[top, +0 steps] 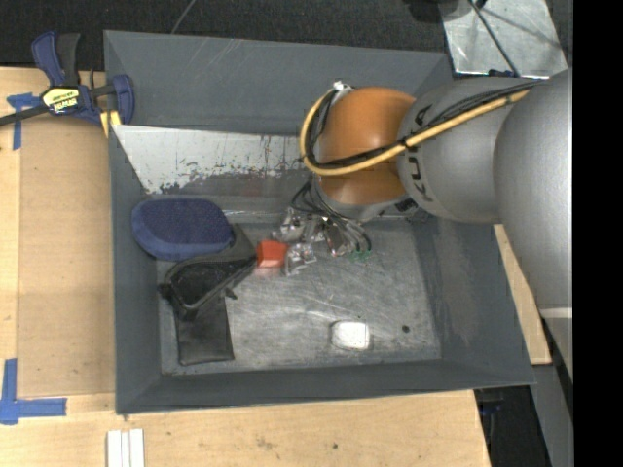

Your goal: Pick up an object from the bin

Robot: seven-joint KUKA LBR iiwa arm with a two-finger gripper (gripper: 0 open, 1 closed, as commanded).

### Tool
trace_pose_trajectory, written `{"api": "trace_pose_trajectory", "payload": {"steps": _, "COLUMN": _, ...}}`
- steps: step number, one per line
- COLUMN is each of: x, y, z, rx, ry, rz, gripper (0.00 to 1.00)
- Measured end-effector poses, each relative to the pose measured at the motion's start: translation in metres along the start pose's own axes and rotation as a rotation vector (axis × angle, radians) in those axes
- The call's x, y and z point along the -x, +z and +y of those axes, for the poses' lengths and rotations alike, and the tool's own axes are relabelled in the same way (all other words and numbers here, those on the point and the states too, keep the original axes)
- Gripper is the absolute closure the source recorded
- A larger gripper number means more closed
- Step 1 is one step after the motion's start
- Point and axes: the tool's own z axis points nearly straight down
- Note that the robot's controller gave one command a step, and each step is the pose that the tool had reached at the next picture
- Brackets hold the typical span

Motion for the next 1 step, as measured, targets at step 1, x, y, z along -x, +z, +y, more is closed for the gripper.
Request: {"api": "trace_pose_trajectory", "payload": {"steps": 1, "x": 0.0087, "y": -0.1224, "z": -0.0081, "rx": 0.000, "ry": -0.037, "rz": 0.008, "gripper": 1.00}}
